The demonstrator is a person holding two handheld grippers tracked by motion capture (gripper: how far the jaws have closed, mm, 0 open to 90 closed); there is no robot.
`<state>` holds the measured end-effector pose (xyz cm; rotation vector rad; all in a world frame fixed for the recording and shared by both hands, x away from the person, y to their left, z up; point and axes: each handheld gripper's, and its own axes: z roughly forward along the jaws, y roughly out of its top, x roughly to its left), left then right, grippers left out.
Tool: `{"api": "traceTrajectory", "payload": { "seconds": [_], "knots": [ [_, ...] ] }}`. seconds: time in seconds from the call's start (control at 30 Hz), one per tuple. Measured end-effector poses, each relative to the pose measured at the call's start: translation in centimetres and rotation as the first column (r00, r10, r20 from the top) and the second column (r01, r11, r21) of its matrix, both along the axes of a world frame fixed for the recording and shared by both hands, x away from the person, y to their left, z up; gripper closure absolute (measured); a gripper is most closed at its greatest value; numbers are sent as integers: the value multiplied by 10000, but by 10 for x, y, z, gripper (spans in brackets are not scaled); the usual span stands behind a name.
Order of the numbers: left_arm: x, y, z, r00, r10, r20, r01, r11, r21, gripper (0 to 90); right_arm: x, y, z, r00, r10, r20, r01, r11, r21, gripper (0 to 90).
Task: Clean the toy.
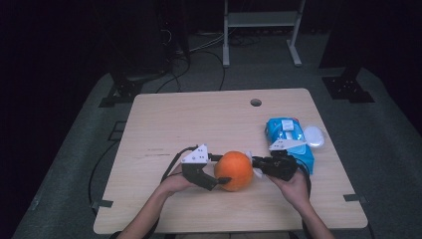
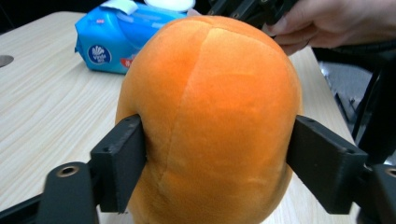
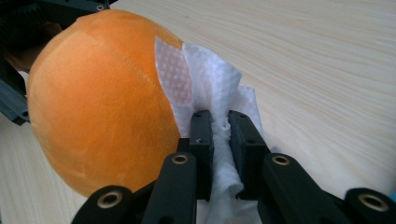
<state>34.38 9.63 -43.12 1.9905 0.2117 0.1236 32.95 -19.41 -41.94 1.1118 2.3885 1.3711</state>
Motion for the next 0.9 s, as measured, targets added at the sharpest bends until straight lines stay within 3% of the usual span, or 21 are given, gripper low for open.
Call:
{"api": "traceTrajectory", "payload": {
  "seconds": [0.07, 0.2, 0.3, 0.37, 0.5, 0.6, 0.7, 0.9],
  "knots": [
    [1, -1, 1, 9997, 227, 81, -226, 9997, -57, 164, 0, -4, 1, 10000, -75, 41, 75, 10000, -21, 794],
    [4, -4, -4, 9982, 568, -215, -570, 9984, -63, 68, -1, -4, 0, 10000, -69, 48, 69, 10000, -64, 794],
    [4, -7, -6, 9986, 381, -365, -386, 9992, -130, 49, -1, -3, 1, 10000, -45, 67, 46, 9999, -91, 794],
    [2, -10, -9, 9996, 37, -289, -42, 9998, -189, 98, -1, -2, 0, 10000, -3, 59, 3, 9999, -121, 794],
    [0, -11, -10, 9995, 41, -315, -48, 9997, -227, 225, 0, -7, 2, 9998, -127, 119, 129, 9998, -181, 793],
    [-1, -13, -12, 9996, 17, -298, -25, 9997, -257, 236, -1, -15, 10, 9997, -131, 199, 126, 9996, 266, 794],
    [-2, -16, -12, 9997, 47, -253, -53, 9997, -231, 235, -7, -16, 22, 9986, 191, 499, -228, 9969, 748, 794],
    [-4, -21, -14, 9996, 173, -228, -177, 9996, -203, 234, -22, 4, 38, 9896, 892, 1129, -980, 9923, 752, 794]
  ]
}}
